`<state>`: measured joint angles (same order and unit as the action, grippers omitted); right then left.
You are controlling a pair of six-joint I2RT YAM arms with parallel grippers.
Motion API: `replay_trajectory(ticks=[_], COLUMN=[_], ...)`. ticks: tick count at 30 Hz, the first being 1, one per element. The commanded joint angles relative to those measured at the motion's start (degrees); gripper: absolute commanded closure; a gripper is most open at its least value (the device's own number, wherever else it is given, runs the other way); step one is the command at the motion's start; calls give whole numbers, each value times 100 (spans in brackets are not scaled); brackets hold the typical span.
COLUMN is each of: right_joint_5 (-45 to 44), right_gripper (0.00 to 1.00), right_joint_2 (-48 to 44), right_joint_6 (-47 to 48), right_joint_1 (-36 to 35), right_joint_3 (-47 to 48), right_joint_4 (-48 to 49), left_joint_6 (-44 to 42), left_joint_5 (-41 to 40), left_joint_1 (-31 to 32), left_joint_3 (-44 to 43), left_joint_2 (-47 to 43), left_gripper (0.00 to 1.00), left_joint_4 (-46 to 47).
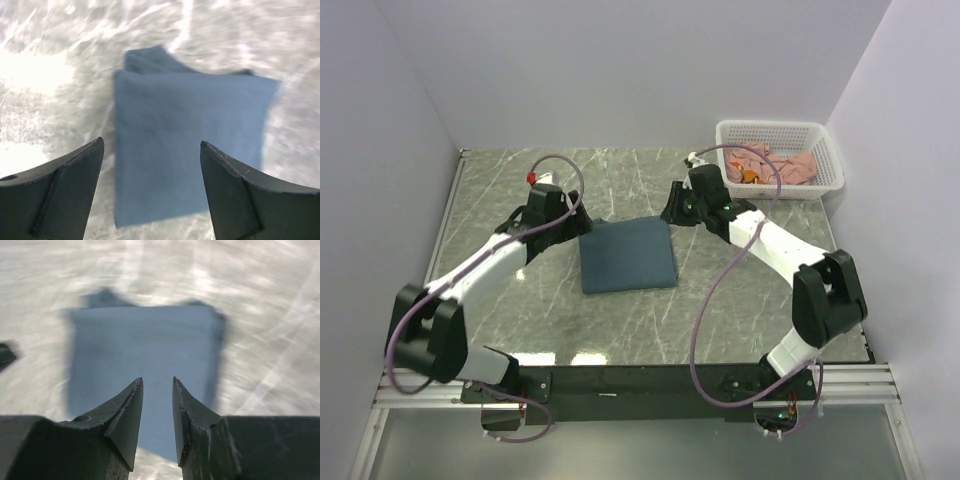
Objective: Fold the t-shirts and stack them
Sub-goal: Fold the tshirt
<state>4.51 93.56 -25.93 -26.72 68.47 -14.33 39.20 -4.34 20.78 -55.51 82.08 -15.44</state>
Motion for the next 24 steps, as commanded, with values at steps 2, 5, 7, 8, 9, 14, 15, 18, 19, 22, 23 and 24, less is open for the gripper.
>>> replay_trajectory(ticks=[2, 5, 7, 8, 9, 14, 15, 18, 19, 22, 23, 24], right_joint_5=[1963, 2771, 3046, 3221, 3292, 3574, 3600, 3627, 3766, 3943, 3987, 4013], right_gripper=[62, 62, 63, 62, 63, 63, 63, 63, 63, 63, 63, 63], right_joint_2=[-154, 144, 477, 610, 759, 1927, 2103, 2693, 2938, 3316, 3396, 3475], right_joint_6=[325, 352, 300, 291, 291, -43, -96, -508, -822, -1569, -1703, -1783], right_joint_1=[27, 27, 27, 35, 27, 263, 316, 632, 729, 1045, 1098, 1168], right_joint_3=[-501, -545, -449, -370, -256, 553, 676, 922, 958, 897, 905, 931], right_joint_4=[1406, 1871, 2117, 2136, 2145, 2312, 2312, 2531, 2775, 3346, 3427, 3445], left_joint_6=[-386, -448, -448, -448, -448, -448, -457, -501, -501, -440, -413, -387], left_joint_5=[546, 1408, 1646, 1638, 1664, 2138, 2209, 2358, 2402, 2604, 2657, 2692], left_joint_1=[172, 164, 164, 155, 77, -258, -345, -460, -486, -592, -618, -653], left_joint_3=[540, 707, 743, 699, 551, -354, -686, -1258, -1365, -1568, -1551, -1516], left_joint_2=[-448, -299, -63, 52, 193, 1589, 1818, 2618, 2950, 3444, 3524, 3603], left_gripper=[20, 27, 35, 38, 41, 46, 46, 46, 46, 45, 46, 45], left_joint_4=[760, 1077, 1464, 1500, 1796, 2054, 2063, 1966, 1905, 1887, 1965, 1975])
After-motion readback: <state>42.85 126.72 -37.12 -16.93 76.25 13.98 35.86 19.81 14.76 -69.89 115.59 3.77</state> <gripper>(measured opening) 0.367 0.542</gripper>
